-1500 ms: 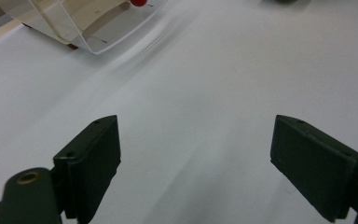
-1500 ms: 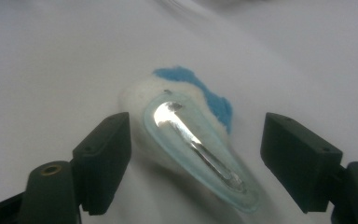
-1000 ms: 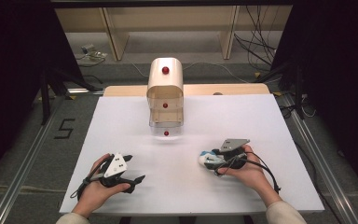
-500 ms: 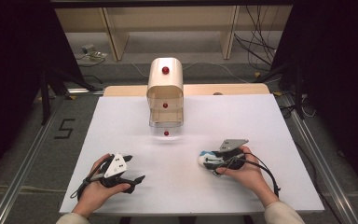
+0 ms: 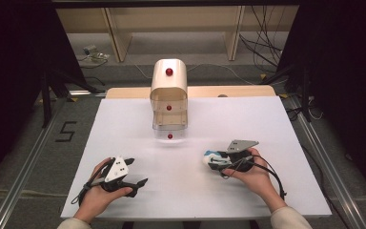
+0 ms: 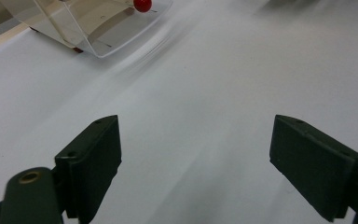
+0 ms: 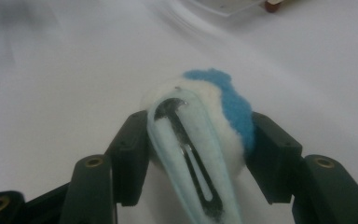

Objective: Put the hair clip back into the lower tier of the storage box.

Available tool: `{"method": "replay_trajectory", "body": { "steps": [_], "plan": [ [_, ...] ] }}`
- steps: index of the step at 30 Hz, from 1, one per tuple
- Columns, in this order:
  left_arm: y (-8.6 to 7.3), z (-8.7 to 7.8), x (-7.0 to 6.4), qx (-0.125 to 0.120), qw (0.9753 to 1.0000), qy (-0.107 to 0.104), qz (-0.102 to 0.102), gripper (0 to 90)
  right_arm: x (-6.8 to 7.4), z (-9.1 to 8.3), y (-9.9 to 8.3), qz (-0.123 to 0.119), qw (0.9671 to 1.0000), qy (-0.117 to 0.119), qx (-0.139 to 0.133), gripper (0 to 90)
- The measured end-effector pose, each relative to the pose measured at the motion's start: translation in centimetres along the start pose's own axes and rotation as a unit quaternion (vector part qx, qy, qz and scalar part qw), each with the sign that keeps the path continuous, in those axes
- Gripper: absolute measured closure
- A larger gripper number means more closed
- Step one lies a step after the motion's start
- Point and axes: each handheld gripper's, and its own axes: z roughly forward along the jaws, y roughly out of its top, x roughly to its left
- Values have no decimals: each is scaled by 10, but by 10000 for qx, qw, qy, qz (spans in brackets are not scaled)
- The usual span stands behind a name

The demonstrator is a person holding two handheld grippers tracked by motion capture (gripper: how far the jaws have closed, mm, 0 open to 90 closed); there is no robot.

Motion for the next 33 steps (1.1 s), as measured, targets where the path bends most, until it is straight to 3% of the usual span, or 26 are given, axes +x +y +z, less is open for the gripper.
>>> {"method": "replay_trajectory", "body": {
  "steps": [14,33],
  "plan": [
    [2,1,-2,-26,10000,68,-31,160,2,-2,22,-48,9997,-96,-214,447],
    [3,3,-3,-37,9999,96,-24,159,-1,0,50,-124,9995,-216,-197,448]
  ]
}}
